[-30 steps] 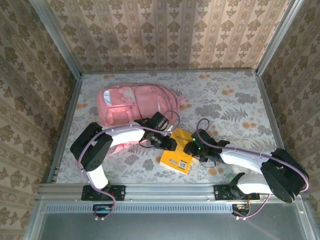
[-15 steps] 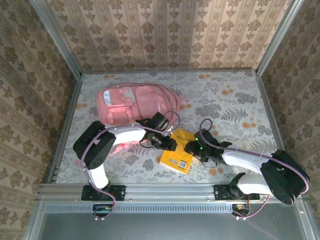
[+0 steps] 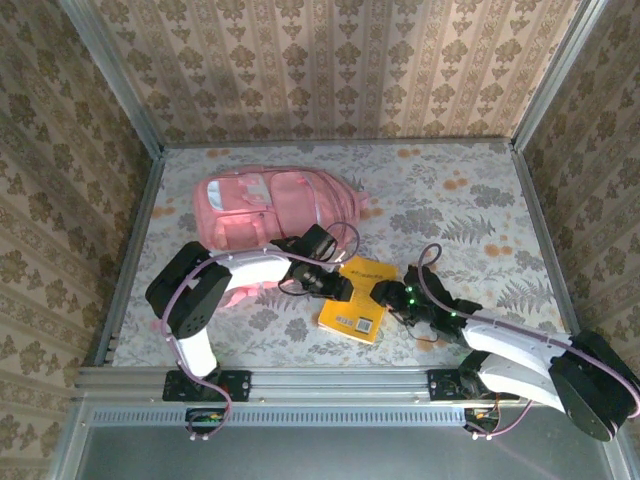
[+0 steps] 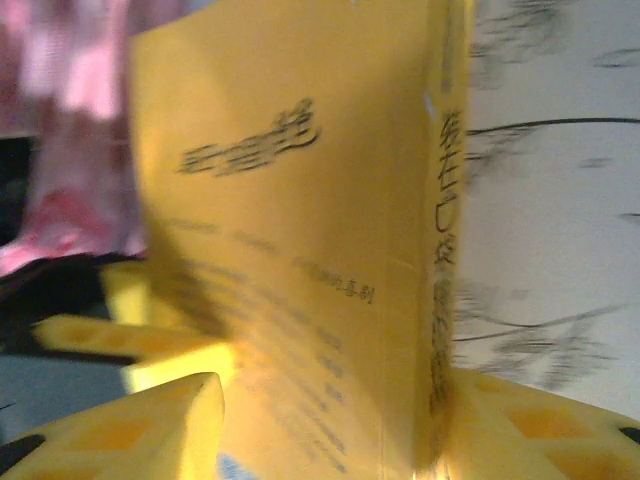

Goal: Pack books, pencil case, and school supplies into a backpack

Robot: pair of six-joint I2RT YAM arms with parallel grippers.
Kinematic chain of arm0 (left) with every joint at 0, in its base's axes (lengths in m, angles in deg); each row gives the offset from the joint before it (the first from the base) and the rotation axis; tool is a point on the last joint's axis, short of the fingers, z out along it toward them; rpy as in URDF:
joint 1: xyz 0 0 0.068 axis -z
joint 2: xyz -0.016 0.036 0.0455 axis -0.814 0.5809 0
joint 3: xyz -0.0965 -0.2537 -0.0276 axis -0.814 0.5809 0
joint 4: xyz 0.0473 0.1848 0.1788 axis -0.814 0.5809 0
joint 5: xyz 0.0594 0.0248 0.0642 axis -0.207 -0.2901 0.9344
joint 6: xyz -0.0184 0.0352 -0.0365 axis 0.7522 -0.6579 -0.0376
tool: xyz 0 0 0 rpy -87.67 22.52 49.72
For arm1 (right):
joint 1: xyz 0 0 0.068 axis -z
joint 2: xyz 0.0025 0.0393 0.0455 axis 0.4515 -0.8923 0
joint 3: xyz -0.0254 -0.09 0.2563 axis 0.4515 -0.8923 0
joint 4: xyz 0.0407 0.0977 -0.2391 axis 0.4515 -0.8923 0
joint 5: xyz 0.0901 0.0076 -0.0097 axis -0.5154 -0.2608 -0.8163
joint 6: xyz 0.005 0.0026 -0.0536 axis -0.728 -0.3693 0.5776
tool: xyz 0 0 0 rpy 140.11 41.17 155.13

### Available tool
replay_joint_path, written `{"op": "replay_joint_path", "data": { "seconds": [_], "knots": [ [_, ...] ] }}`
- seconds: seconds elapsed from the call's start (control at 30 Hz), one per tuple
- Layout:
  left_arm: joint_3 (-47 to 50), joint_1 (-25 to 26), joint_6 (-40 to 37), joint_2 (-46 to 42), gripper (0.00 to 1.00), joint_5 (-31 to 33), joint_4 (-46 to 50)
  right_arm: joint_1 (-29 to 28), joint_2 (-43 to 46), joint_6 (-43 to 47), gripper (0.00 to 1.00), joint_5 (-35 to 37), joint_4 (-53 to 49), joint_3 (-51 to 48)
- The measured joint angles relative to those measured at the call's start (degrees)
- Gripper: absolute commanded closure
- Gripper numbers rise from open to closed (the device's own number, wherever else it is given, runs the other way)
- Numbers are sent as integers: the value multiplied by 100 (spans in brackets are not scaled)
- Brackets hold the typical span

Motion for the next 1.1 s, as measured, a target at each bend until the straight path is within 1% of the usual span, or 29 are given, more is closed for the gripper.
{"op": "replay_joint_path", "data": {
  "seconds": [0.07, 0.17, 0.33, 0.4, 0.43, 0.47, 0.5, 0.57, 0.63, 0.7, 0.83, 0.93, 1.0, 1.1],
  "knots": [
    [13, 15, 2, 0, 52, -90, -96, -79, 63, -44, 41, -105, 420, -2],
    [28, 17, 2, 0, 52, -166, -164, -111, 39, -96, 41, -160, 745, -11],
    [68, 13, 7, -11, 53, -212, -236, -133, -229, -83, 42, -157, 885, -13],
    [81, 13, 7, -11, 53, -238, -260, -151, -382, -52, 45, -162, 911, -11],
    [96, 13, 7, -17, 52, -254, -273, -157, -457, -17, 48, -162, 925, -11],
    [116, 13, 4, -39, 52, -254, -282, -160, -514, 20, 54, -160, 927, -11],
    [144, 13, 7, -74, 52, -251, -286, -164, -527, 55, 61, -157, 918, -11],
    [214, 2, 22, -175, 50, -251, -282, -177, -490, 149, 79, -138, 870, -11],
    [267, -28, 31, -304, 46, -251, -260, -181, -319, 271, 91, -85, 693, -11],
    [313, -70, 39, -483, 43, -216, -219, -179, 44, 352, 99, -33, 470, -11],
    [358, -157, 37, -1038, 35, -157, 50, -160, 942, 719, 100, 57, 111, -11],
    [361, -236, 35, -1604, 30, -131, 243, -138, 1432, 1029, 100, 24, 9, 4],
    [361, -317, 37, -1989, 28, -133, 348, -133, 1674, 1270, 100, -103, -33, 37],
    [358, -481, 35, -2568, 27, -234, 367, -114, 1759, 1644, 100, -522, -52, 240]
  ]
}}
